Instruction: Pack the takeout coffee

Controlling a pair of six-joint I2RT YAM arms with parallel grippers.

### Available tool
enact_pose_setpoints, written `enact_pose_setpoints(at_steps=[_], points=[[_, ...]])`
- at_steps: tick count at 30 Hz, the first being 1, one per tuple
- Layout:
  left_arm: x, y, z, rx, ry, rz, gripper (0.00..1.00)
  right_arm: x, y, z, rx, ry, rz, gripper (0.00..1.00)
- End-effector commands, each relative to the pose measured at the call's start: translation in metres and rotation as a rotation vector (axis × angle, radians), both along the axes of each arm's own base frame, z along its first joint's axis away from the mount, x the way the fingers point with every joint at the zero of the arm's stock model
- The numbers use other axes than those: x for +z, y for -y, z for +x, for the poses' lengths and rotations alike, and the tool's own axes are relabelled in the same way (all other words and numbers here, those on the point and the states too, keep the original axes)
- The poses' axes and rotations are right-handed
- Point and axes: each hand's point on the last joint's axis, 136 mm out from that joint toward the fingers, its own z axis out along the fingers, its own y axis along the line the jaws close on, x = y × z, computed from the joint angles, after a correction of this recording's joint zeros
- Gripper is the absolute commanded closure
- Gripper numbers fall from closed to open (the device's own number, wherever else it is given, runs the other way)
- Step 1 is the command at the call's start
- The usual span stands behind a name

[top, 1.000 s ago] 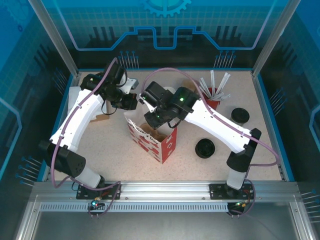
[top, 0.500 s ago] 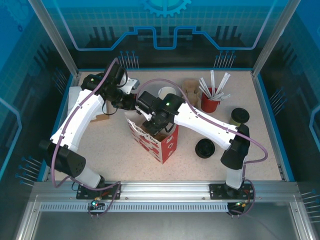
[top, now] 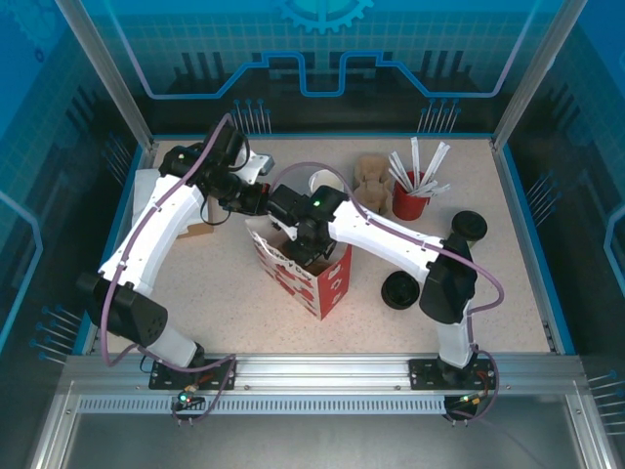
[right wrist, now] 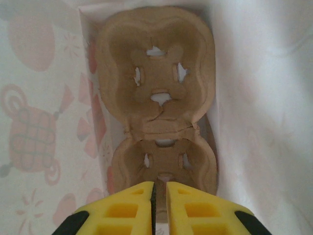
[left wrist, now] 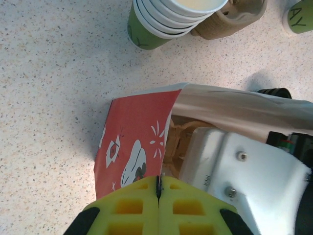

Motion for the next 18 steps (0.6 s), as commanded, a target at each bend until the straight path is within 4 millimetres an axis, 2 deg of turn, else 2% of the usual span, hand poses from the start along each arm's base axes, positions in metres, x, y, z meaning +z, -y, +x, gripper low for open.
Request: enact_pose_setpoints(at_steps=[1, 10, 18], points=[[-0.002, 0.003, -0.002, -0.015, -0.012, -0.022, 0.98, -0.011, 0.006, 0.006, 0.008, -0.002, -0.039, 0.84], [-0.003, 0.002, -0.002, -0.007, -0.011, -0.017, 0.98, -0.037, 0.021, 0.011, 0.017, -0.031, -0.122, 0.84], [-0.005, 0.000, -0.002, 0.000, -0.018, -0.007, 0.98, -0.059, 0.024, 0.008, 0.034, -0.070, -0.160, 0.84]])
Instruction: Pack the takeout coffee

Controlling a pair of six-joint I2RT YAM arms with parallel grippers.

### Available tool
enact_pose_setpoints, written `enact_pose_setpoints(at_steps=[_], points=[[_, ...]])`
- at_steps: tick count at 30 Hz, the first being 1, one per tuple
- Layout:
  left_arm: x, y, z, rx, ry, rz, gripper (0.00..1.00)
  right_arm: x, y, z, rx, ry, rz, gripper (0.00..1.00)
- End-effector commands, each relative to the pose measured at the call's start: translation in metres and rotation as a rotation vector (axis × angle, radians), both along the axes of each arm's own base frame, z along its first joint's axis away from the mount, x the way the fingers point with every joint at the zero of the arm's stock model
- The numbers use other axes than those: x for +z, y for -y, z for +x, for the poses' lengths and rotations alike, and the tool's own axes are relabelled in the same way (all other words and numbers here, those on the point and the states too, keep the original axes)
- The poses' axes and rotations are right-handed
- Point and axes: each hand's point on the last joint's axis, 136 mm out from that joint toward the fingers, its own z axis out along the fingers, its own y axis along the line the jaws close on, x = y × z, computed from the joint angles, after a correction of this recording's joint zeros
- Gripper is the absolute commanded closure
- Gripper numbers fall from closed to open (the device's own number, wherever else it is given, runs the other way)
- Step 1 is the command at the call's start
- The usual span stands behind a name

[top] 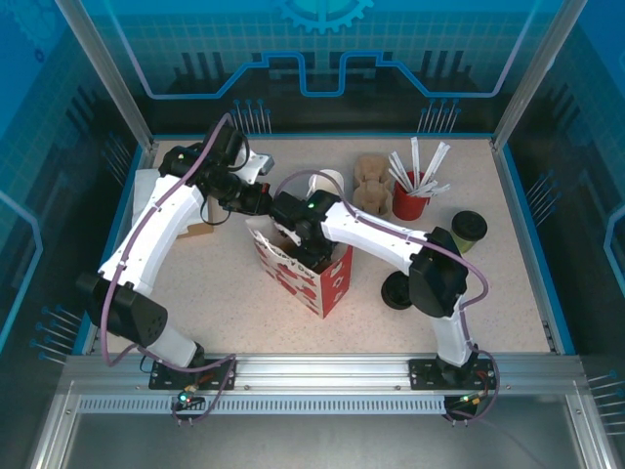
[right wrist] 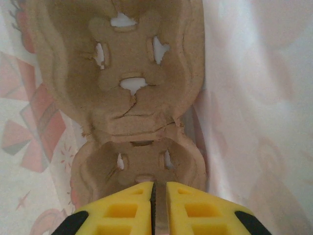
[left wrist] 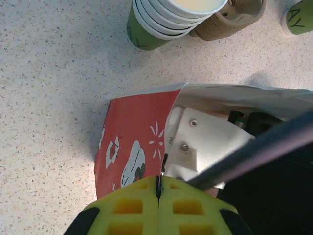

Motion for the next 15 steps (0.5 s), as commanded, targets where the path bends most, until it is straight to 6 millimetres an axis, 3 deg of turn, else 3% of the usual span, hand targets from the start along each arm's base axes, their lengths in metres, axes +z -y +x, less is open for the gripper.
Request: enact_pose_setpoints(at_steps=[1, 15], points=[[-0.005, 0.001, -0.001, -0.003, -0.017, -0.006, 0.98, -0.019, 0.004, -0.001, 0.015, -0.034, -0.039, 0.84], [-0.005, 0.001, -0.003, -0.003, -0.021, -0.008, 0.98, -0.061, 0.015, 0.000, 0.033, -0.091, -0.142, 0.84]])
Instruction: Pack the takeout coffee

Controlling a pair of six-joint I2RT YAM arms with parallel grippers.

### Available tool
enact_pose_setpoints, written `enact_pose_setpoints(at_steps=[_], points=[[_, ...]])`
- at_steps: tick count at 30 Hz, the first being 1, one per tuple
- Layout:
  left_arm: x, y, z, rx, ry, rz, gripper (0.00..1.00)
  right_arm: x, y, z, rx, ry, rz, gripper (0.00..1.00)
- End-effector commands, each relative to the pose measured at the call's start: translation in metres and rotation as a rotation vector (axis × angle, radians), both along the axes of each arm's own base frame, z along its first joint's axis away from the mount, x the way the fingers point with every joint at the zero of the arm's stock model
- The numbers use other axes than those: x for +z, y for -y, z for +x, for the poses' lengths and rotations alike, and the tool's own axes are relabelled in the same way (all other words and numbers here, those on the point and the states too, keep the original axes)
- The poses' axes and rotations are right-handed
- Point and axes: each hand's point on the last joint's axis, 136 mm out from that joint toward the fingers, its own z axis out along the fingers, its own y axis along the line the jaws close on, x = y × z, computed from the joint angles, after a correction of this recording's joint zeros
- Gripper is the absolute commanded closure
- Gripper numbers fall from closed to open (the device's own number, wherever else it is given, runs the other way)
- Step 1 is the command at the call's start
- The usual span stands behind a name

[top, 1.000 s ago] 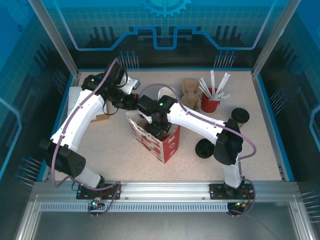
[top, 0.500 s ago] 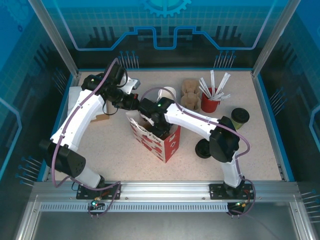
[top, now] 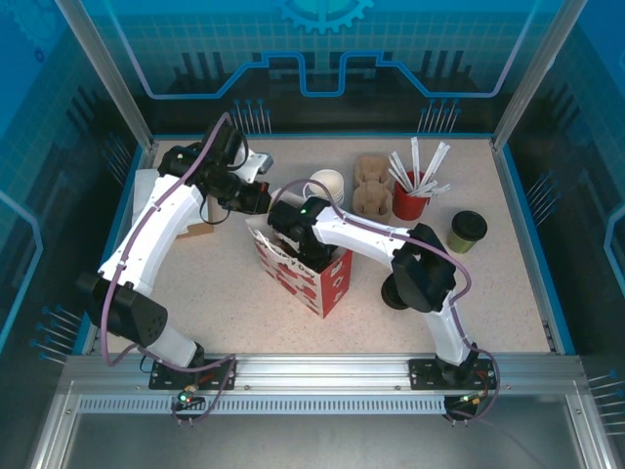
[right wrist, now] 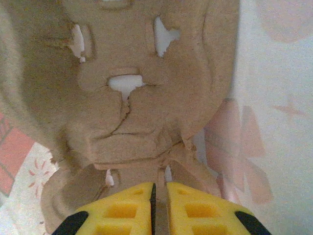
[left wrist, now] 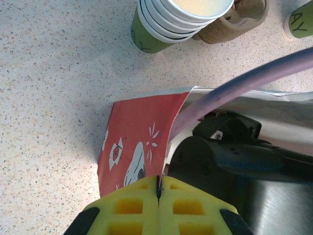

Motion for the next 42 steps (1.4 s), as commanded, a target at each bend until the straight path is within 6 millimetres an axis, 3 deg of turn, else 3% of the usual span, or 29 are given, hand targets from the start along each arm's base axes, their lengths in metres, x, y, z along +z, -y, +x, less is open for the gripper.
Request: enact_pose_setpoints(at_steps=[1, 10, 18, 29, 33, 42], points=[[-0.005, 0.003, -0.005, -0.010, -0.028, -0.012, 0.98, -0.025, 0.014, -0.002, 0.021, -0.043, -0.083, 0.84], [-0.004, 0.003, -0.006, -0.011, -0.031, -0.014, 0.98, -0.049, 0.025, -0.012, 0.030, -0.102, -0.132, 0.83], [-0.007, 0.003, -0.006, -0.006, -0.036, -0.010, 0.98, -0.029, 0.014, -0.008, 0.022, -0.070, -0.054, 0.81], [-0.004, 0.002, -0.005, -0.008, -0.026, -0.007, 0.99, -0.060, 0.032, -0.019, 0.047, -0.141, -0.159, 0.81], [-0.005, 0.003, -0.004, -0.008, -0.032, -0.004, 0.99, -0.045, 0.021, -0.016, 0.031, -0.122, -0.095, 0.80], [-0.008, 0.000, -0.008, -0.001, -0.035, 0.005, 0.99, 0.023, -0.011, -0.006, -0.007, -0.039, 0.125, 0.70]])
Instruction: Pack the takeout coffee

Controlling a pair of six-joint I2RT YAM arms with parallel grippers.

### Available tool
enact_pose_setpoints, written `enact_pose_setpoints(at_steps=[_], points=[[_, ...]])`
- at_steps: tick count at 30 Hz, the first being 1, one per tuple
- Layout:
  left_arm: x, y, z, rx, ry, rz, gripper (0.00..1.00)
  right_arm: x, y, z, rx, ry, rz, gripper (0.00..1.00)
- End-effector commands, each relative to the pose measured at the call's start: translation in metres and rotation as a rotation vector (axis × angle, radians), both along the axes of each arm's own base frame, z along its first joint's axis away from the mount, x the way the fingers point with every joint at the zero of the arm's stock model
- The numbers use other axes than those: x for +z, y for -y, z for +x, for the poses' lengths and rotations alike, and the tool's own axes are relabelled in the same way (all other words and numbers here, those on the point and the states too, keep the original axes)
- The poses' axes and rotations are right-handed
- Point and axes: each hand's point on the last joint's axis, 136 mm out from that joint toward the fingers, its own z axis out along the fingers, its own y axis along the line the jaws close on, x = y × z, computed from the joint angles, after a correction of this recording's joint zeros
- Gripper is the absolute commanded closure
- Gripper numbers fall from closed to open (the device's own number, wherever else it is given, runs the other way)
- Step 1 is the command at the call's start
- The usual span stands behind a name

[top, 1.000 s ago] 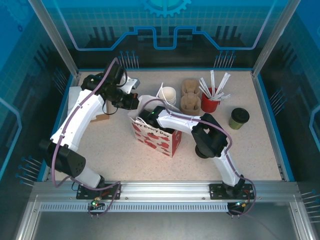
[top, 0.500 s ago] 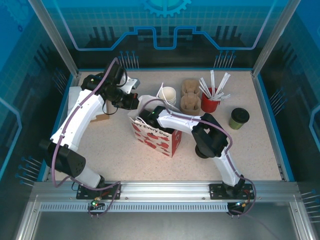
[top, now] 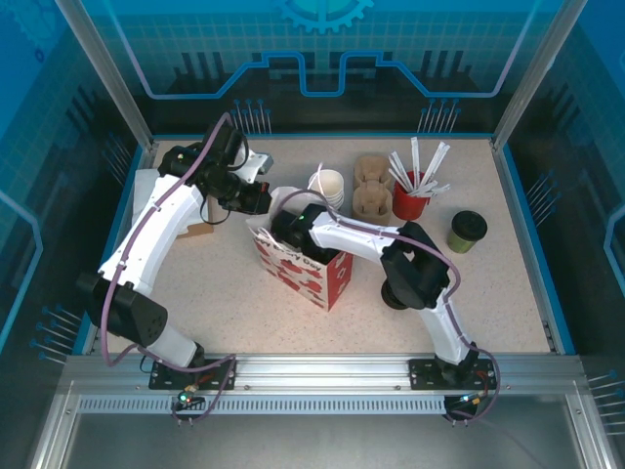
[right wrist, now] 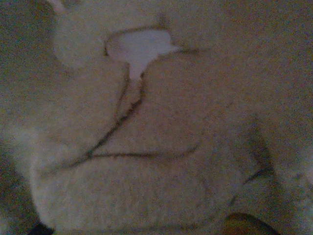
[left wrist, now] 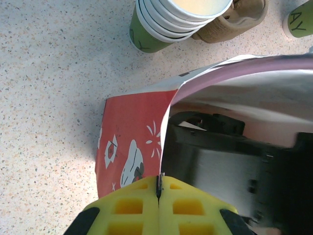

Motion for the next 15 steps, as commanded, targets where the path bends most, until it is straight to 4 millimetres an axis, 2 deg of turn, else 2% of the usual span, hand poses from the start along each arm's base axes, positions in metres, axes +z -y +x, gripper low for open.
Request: enact_pose_setpoints(at_steps=[1, 4, 15], points=[[-0.008, -0.001, -0.008, 0.002, -0.032, 0.010, 0.99, 0.053, -0.019, 0.009, -0.036, 0.052, 0.164, 0.69], [-0.010, -0.004, -0.008, 0.010, -0.031, 0.022, 0.99, 0.071, -0.024, 0.006, -0.037, 0.058, 0.223, 0.65], [-0.008, -0.008, -0.009, 0.025, -0.011, 0.036, 1.00, 0.122, -0.022, 0.003, -0.065, 0.118, 0.323, 0.62]])
